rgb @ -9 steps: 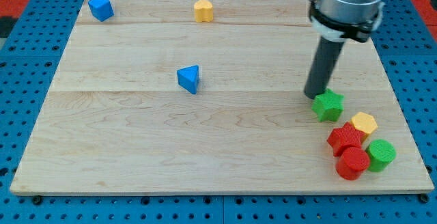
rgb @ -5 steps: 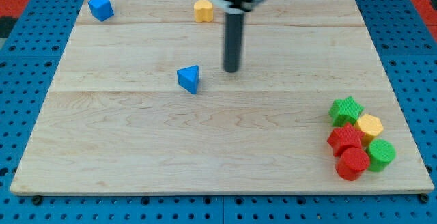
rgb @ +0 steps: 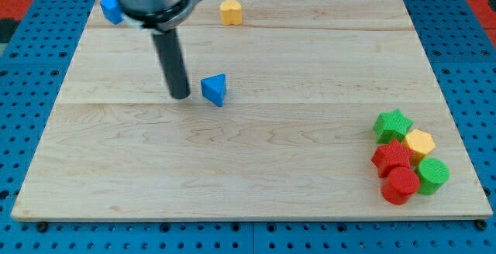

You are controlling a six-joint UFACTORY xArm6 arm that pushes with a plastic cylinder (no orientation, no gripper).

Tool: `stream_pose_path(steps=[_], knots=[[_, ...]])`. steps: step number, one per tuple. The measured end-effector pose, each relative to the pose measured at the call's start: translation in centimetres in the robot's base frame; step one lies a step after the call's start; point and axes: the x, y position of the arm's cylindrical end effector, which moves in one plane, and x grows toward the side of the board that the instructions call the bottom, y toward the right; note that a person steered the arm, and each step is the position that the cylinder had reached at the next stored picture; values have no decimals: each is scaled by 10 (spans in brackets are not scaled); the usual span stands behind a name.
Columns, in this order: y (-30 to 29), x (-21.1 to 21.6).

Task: Move the blue triangle into the green star

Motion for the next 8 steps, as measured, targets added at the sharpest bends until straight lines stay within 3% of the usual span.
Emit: stream_pose_path(steps=[1, 5, 7, 8], knots=[[-15, -18], [153, 25], [101, 5], [86, 27]])
